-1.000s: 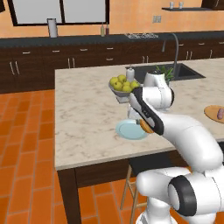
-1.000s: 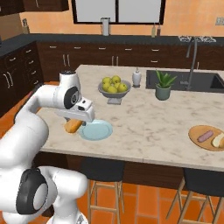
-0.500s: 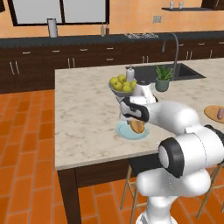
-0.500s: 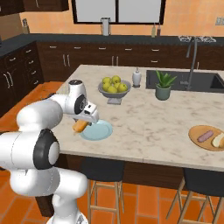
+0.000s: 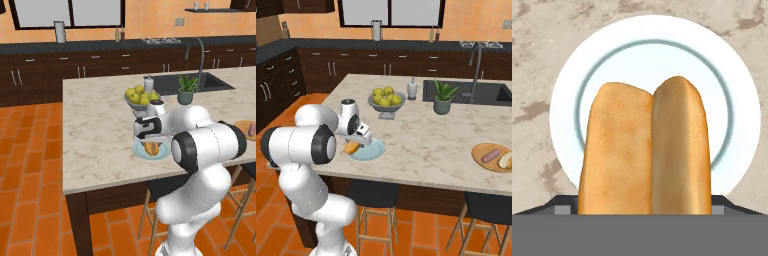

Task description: Place one bun and one sausage from the bowl on each plate.

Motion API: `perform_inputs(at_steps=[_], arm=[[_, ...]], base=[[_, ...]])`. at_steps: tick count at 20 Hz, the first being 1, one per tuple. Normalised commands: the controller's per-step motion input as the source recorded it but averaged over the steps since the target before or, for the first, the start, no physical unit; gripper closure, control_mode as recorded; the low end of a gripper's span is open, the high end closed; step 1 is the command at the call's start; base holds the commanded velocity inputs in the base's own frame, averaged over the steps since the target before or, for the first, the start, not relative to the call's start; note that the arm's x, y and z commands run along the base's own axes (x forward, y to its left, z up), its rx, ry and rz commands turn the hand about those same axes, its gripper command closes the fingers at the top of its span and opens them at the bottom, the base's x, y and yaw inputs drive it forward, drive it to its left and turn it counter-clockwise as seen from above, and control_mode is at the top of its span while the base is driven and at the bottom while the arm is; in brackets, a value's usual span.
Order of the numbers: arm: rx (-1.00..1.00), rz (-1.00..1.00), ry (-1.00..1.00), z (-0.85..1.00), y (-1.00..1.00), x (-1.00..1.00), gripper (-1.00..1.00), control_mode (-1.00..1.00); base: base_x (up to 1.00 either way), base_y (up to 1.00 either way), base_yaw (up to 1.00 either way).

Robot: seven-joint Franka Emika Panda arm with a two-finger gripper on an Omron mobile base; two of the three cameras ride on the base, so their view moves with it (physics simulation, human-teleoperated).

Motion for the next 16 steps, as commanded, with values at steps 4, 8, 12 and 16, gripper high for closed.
perform_inputs(at_steps=[4,8,12,16], arm=[[0.00,-0.06,0.00,-0.15,0.07,0.43,-1.00,-1.00],[0.00,-0.05,0.00,0.00,0.00,0.49,-1.00,-1.00],[0.00,-0.02,0.00,0.01,0.00,0.19,-1.00,-1.00],[0.00,-0.04,0.00,0.29,-0.22,-0.55,-1.00,-1.00]], base=[[0.00,0.00,0.00],[0.00,0.00,0.00],[0.00,0.00,0.00],[0.00,0.00,0.00]])
